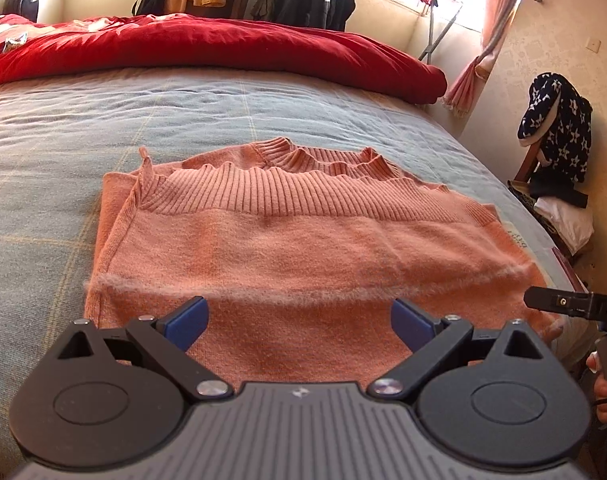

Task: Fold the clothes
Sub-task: 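Move the open left tool over the sweater to its side edge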

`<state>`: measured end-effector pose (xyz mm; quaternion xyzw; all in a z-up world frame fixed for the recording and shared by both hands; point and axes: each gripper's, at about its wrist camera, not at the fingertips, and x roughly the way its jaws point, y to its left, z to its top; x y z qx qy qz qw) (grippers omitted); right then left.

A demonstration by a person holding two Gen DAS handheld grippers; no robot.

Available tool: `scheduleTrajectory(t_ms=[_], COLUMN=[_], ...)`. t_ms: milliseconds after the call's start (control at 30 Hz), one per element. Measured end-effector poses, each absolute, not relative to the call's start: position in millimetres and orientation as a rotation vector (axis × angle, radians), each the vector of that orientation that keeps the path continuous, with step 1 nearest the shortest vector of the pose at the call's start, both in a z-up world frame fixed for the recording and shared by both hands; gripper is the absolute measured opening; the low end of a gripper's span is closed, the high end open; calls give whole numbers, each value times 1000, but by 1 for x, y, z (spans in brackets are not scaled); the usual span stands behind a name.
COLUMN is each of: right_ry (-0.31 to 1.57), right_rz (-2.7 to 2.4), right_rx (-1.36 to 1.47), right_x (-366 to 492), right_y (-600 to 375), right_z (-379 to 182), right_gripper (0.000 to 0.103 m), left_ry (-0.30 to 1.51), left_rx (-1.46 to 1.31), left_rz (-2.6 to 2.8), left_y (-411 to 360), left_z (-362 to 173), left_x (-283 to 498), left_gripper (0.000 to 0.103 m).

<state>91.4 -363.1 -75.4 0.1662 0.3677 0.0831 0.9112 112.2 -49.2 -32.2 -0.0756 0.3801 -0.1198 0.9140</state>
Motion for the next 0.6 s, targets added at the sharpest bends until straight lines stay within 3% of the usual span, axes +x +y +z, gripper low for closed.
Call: scheduleTrajectory(t_ms=[600], right_ry=[781], right_rz=[202], right_rx=[308], right_x=[84], right_y=[-326], right_z=[-75], right_gripper=[103], left_ry=[832], left_rx=[-139], left_rz=[-318], left_y=[-54], left_z=[-49], left_x=[89], left_gripper=[97])
